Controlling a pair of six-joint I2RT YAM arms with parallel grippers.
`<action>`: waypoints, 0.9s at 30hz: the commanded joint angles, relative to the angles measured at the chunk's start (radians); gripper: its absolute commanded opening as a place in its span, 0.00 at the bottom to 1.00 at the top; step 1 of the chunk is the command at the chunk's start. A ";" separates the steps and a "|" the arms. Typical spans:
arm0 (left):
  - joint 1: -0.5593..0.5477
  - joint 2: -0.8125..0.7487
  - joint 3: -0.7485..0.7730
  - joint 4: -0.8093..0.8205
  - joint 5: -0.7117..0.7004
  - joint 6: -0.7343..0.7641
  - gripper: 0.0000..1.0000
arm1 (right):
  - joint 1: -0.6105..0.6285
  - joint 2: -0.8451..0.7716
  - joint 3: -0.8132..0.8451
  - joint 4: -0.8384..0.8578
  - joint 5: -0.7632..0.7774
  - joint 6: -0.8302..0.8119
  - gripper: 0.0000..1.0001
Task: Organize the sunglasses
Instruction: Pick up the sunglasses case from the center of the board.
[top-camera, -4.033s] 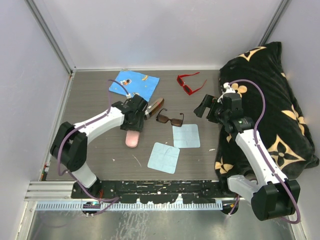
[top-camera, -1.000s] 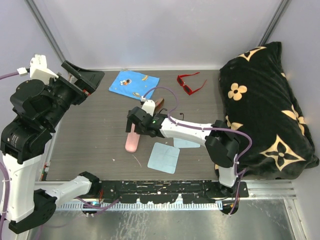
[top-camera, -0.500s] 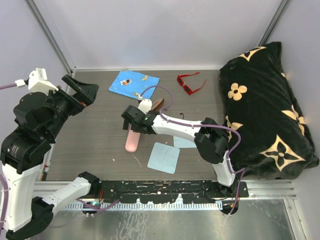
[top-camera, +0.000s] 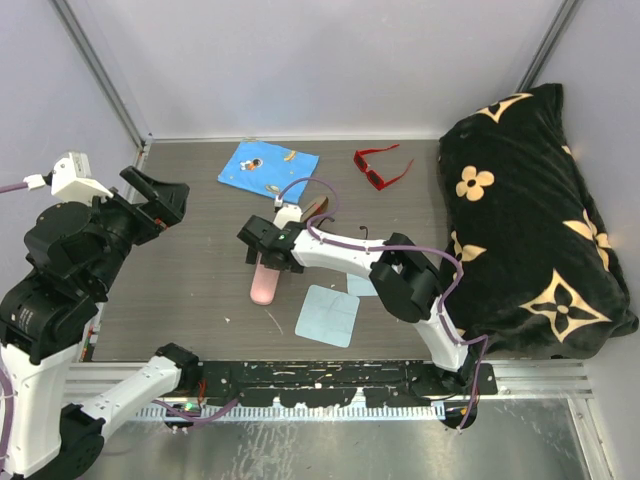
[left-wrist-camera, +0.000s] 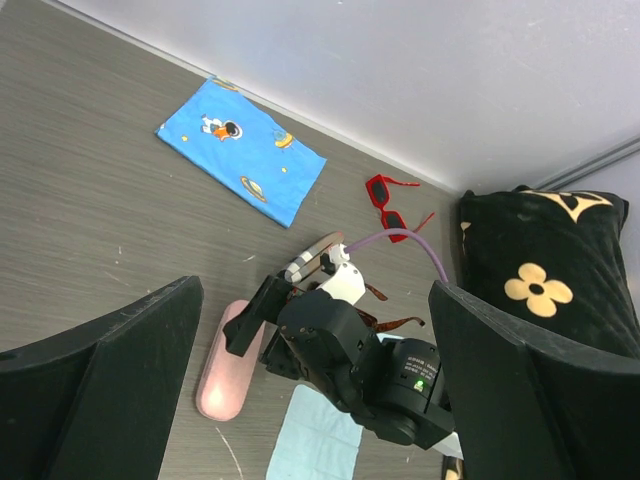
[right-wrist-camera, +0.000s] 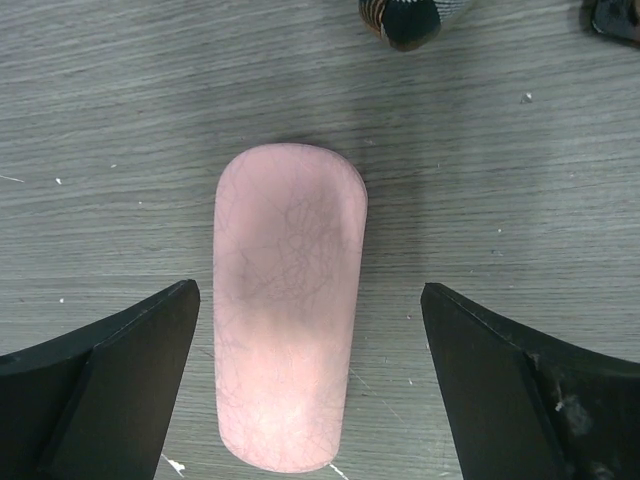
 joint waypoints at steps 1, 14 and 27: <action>0.004 -0.009 -0.007 0.039 -0.016 0.024 0.98 | 0.005 0.006 0.042 -0.011 -0.007 0.022 0.98; 0.005 -0.009 -0.017 0.052 0.004 0.023 0.98 | 0.010 0.015 0.037 0.014 -0.062 0.005 0.84; 0.005 -0.010 -0.027 0.061 0.023 0.028 0.98 | 0.042 0.032 0.048 -0.010 -0.039 -0.011 0.75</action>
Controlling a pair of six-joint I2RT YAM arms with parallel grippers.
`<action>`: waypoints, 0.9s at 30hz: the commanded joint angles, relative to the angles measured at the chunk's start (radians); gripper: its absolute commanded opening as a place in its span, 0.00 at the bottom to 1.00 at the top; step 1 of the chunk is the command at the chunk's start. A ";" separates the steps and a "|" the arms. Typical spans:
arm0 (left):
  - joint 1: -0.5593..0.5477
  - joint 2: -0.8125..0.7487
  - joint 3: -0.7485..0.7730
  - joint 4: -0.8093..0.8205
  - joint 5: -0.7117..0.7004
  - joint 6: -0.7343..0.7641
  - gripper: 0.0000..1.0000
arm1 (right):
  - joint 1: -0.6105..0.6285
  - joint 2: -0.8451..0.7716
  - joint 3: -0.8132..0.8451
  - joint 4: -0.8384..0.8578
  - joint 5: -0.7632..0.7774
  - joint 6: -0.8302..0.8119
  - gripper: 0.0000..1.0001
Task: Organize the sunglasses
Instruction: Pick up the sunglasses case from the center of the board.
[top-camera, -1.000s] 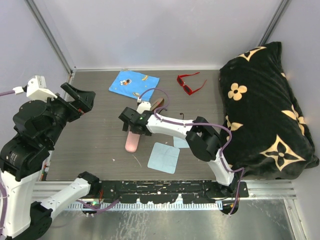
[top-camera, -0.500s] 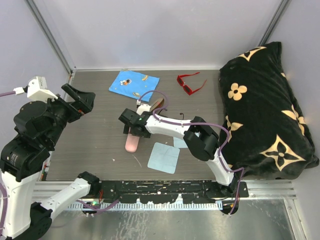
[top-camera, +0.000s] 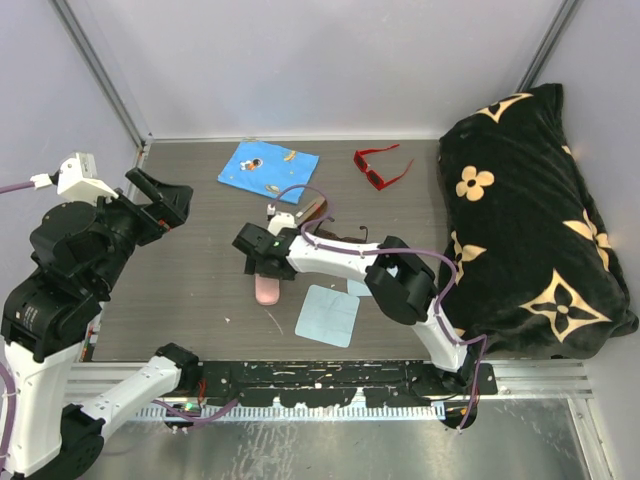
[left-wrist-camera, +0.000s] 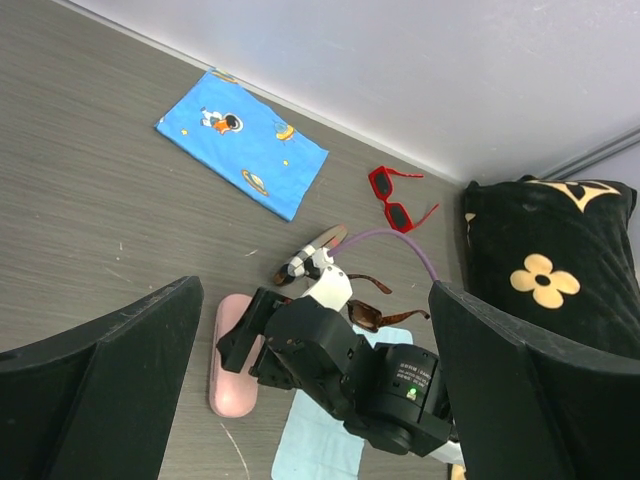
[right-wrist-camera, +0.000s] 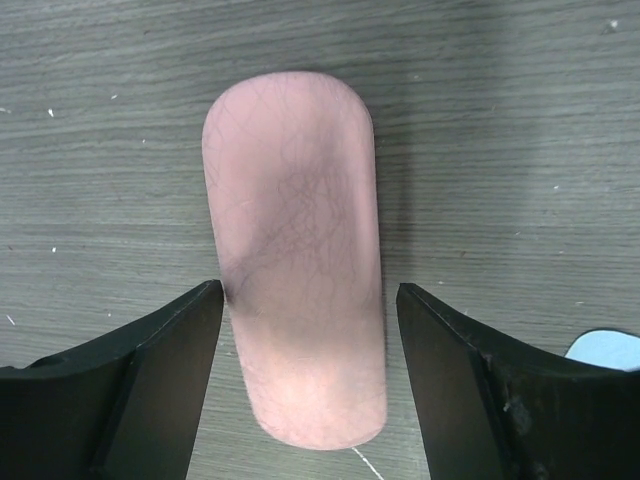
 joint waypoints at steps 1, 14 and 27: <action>0.005 -0.005 -0.007 0.057 0.014 0.014 0.98 | 0.017 0.013 0.045 -0.006 0.023 -0.006 0.74; 0.005 -0.004 -0.009 0.063 0.026 0.014 0.98 | 0.027 0.031 0.103 -0.058 0.062 -0.083 0.72; 0.005 -0.005 -0.009 0.068 0.036 0.017 0.98 | 0.029 0.082 0.163 -0.095 0.021 -0.143 0.75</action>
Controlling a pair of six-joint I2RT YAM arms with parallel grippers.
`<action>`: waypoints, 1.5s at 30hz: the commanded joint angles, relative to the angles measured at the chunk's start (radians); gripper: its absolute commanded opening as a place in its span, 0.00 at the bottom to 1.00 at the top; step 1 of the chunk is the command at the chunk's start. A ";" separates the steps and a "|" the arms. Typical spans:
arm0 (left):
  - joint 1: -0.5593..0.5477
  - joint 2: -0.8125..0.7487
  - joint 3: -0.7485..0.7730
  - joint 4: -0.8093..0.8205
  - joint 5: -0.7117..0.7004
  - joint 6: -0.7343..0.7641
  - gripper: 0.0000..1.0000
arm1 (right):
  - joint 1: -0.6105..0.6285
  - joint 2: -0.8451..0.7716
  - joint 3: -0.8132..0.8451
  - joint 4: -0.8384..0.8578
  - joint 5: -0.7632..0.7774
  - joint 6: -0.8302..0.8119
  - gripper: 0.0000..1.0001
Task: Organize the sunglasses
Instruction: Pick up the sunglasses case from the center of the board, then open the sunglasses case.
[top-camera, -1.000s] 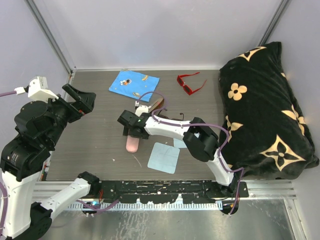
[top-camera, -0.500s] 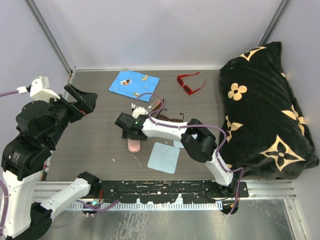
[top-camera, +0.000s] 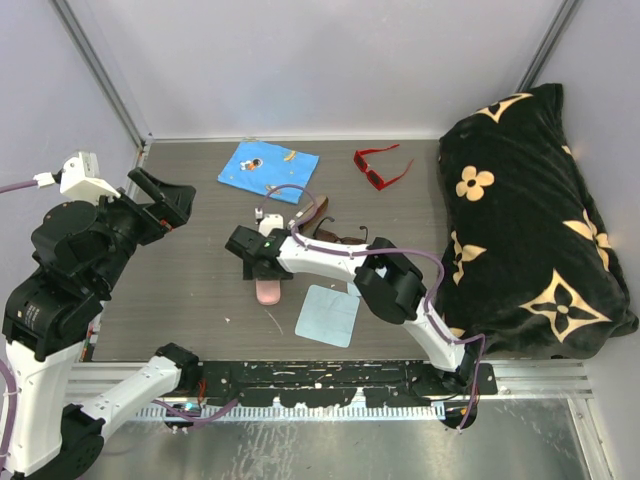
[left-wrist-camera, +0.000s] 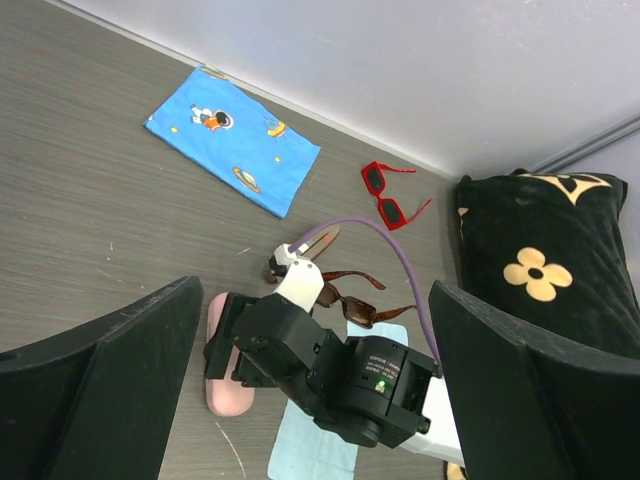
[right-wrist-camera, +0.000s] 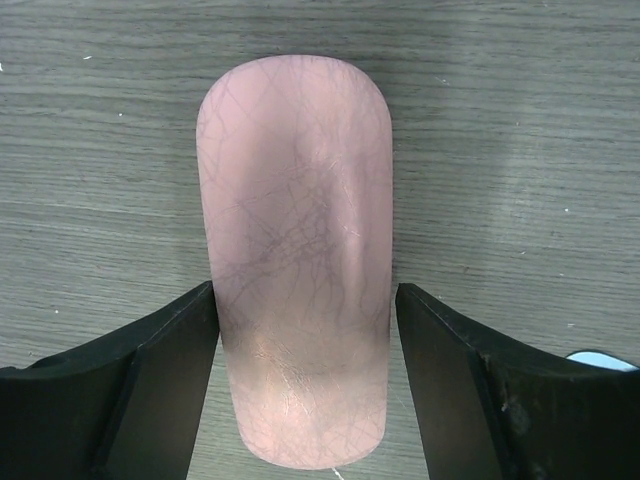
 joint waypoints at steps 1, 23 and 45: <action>0.005 -0.005 0.000 0.054 0.013 0.016 0.98 | 0.007 0.001 0.059 -0.017 0.006 -0.025 0.73; 0.005 0.073 -0.100 -0.208 0.006 0.082 0.98 | -0.020 -0.496 -0.409 0.372 -0.088 -0.296 0.00; 0.007 0.137 -0.202 -0.052 0.362 0.075 0.98 | -0.072 -1.212 -0.814 0.533 -0.003 -0.516 0.00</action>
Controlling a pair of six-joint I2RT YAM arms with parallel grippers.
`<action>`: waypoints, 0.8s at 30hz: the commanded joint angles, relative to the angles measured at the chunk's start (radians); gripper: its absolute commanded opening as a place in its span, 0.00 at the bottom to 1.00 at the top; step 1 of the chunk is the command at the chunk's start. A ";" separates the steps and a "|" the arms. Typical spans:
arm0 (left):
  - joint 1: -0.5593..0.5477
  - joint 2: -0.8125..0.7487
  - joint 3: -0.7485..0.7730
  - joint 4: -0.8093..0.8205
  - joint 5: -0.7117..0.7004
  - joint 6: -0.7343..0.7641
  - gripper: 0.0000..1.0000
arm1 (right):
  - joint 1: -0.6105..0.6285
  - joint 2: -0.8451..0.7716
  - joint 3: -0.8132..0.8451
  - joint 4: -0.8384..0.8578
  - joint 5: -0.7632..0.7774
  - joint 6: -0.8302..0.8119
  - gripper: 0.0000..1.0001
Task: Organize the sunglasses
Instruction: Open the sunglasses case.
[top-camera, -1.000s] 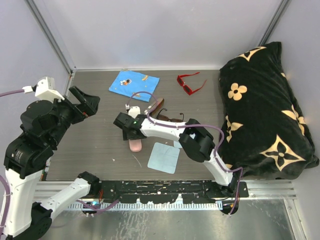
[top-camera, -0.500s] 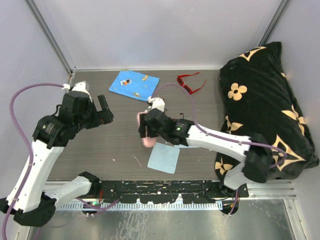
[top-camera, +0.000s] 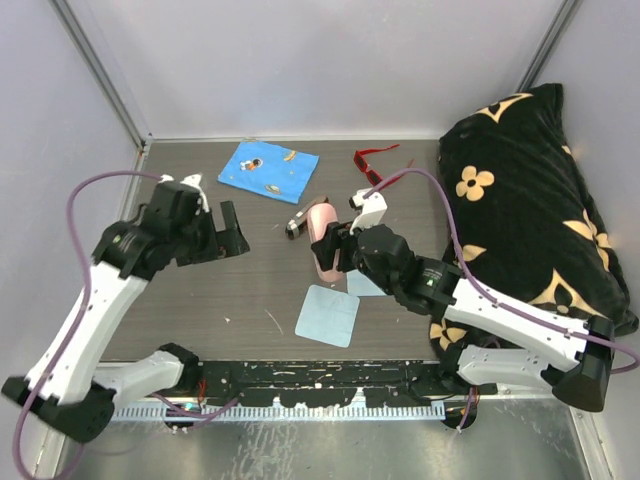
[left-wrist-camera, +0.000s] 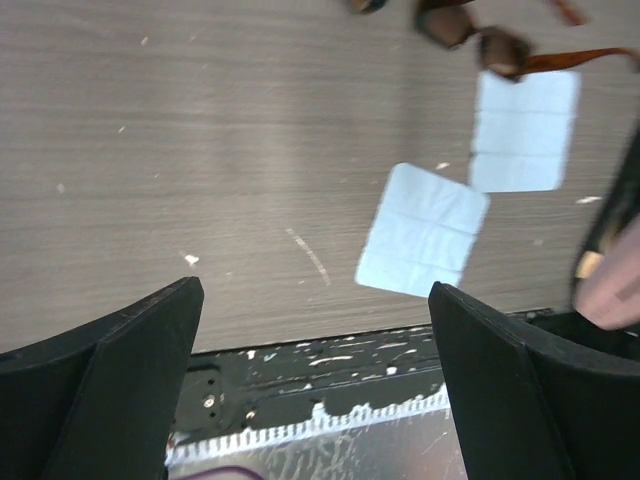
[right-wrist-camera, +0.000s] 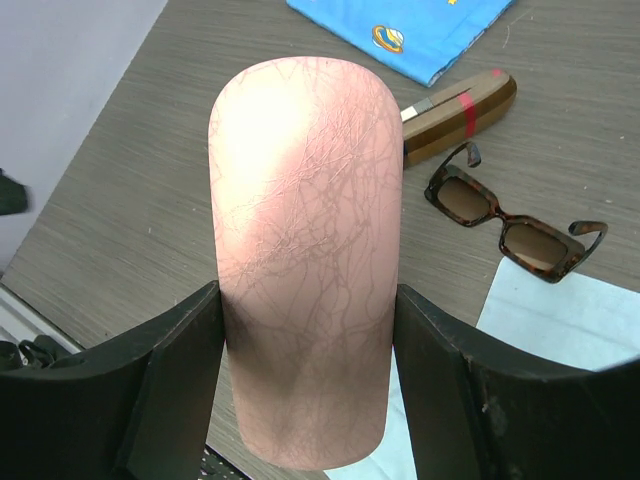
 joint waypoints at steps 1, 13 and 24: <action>0.006 -0.135 0.023 0.190 0.099 0.043 0.98 | -0.016 -0.066 0.047 0.051 -0.039 -0.065 0.00; 0.007 -0.341 -0.195 0.701 0.310 -0.001 0.98 | -0.465 -0.039 0.063 0.367 -0.895 0.017 0.00; 0.007 -0.299 -0.268 1.126 0.570 -0.041 0.98 | -0.537 0.048 0.068 0.805 -1.148 0.207 0.01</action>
